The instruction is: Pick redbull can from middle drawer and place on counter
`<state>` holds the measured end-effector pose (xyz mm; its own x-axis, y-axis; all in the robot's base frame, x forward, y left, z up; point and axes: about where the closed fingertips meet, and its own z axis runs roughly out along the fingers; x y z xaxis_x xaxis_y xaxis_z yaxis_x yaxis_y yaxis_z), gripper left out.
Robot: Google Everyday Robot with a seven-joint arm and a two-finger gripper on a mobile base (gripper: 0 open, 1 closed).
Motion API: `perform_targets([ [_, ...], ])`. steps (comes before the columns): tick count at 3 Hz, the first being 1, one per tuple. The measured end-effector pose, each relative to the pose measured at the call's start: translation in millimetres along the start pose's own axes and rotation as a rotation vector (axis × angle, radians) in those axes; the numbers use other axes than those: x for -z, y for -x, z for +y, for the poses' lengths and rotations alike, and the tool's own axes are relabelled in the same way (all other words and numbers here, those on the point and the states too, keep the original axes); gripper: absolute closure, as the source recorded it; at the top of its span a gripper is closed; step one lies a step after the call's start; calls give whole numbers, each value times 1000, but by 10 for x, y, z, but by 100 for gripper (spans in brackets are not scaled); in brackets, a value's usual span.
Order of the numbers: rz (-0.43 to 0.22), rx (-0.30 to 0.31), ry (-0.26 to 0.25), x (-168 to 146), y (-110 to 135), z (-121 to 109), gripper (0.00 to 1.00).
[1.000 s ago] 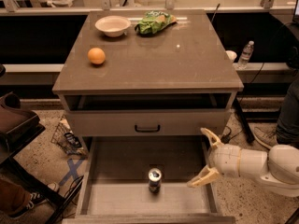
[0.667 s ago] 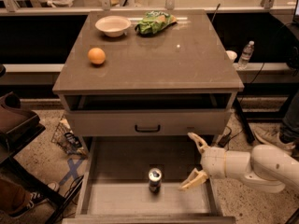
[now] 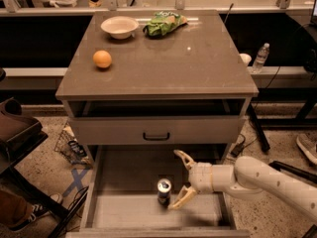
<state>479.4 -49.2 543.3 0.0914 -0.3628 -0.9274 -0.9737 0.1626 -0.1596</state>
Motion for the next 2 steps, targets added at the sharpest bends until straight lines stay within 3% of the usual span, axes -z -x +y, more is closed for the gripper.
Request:
perform_targets([
  [2, -30, 43, 65, -485, -363, 110, 0],
])
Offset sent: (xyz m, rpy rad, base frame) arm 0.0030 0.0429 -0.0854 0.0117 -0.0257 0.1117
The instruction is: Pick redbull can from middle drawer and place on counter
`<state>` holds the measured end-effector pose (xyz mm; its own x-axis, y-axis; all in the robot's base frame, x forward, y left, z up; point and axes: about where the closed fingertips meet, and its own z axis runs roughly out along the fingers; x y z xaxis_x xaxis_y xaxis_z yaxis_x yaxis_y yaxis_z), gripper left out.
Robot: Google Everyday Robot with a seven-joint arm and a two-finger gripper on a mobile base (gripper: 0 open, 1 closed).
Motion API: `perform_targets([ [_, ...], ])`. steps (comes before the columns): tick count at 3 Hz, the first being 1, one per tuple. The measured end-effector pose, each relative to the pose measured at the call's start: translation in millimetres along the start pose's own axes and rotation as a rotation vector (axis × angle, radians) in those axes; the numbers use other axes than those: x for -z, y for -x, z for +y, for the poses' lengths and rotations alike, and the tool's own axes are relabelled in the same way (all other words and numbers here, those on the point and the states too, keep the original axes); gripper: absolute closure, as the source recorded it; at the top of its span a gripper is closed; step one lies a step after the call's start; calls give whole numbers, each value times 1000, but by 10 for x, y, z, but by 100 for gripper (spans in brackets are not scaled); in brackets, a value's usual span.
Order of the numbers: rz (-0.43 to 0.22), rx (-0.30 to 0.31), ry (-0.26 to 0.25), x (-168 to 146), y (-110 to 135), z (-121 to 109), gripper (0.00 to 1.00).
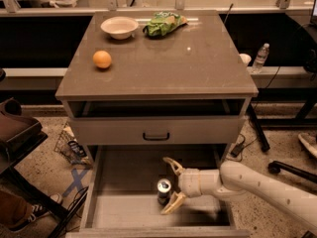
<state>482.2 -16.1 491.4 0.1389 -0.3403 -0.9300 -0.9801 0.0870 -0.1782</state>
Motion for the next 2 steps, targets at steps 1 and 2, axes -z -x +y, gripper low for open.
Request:
perform_targets([
  [1, 26, -8, 26, -145, -258, 83, 2],
  [2, 43, -19, 39, -210, -385, 128, 24],
])
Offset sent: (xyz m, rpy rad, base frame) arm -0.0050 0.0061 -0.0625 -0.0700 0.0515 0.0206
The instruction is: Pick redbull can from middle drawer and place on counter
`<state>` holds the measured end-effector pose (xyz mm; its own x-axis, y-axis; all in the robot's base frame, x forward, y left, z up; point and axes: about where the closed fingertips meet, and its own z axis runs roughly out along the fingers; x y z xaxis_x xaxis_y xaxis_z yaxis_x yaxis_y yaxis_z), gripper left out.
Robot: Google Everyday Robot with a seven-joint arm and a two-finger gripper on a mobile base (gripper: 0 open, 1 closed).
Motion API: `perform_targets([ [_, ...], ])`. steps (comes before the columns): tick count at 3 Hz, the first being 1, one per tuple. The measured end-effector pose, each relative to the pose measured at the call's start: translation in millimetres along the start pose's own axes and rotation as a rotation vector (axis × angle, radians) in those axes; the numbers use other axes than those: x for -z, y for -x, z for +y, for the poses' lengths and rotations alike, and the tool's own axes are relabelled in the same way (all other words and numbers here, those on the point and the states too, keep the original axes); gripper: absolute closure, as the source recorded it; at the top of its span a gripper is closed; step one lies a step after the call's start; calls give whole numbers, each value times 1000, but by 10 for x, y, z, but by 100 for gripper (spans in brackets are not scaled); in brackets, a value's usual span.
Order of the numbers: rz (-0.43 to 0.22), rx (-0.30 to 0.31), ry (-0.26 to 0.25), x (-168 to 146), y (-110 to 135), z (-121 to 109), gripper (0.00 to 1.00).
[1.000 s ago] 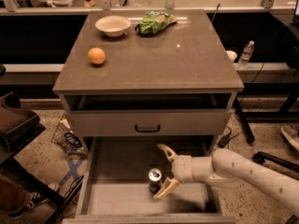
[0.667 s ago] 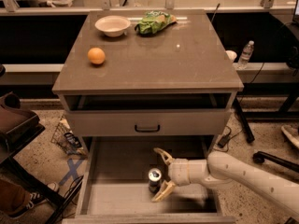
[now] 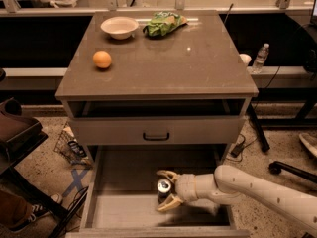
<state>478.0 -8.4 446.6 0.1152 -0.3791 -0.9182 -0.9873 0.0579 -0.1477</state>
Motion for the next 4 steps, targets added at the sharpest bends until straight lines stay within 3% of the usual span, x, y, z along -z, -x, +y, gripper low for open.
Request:
perform_targets([
  [2, 5, -74, 11, -139, -71, 31, 70],
  [3, 25, -138, 8, -41, 45, -67, 93],
  [4, 37, -203, -22, 318, 372, -310, 100],
])
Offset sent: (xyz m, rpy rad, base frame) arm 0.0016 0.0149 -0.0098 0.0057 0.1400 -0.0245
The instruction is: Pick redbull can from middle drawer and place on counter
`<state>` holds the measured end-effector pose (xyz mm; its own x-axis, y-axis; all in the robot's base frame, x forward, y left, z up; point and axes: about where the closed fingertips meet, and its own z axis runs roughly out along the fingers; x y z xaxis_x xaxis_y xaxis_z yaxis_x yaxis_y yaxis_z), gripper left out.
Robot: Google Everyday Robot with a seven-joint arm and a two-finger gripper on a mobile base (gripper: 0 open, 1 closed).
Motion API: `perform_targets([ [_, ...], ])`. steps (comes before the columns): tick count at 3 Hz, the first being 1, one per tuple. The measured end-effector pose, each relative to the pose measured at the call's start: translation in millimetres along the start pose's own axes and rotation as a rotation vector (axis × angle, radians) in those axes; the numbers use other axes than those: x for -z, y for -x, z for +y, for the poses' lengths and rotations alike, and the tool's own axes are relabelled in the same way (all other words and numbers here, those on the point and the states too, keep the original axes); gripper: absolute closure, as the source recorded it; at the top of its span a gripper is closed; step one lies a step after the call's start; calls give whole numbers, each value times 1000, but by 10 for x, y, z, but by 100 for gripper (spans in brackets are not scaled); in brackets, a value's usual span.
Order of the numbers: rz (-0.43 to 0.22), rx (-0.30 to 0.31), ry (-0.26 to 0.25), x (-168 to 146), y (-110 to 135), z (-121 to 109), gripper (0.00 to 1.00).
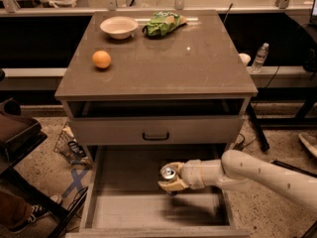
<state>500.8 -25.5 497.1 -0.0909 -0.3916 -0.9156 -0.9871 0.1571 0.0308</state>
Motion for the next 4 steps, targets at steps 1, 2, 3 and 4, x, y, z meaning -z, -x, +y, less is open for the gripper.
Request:
perform_targets([
  [1, -29, -67, -39, 491, 407, -230, 100],
  [2, -74, -124, -62, 1047, 837, -406, 100],
  [3, -104, -165, -142, 1856, 1496, -523, 100],
  [4, -113, -180, -229, 2361, 1931, -601, 100],
])
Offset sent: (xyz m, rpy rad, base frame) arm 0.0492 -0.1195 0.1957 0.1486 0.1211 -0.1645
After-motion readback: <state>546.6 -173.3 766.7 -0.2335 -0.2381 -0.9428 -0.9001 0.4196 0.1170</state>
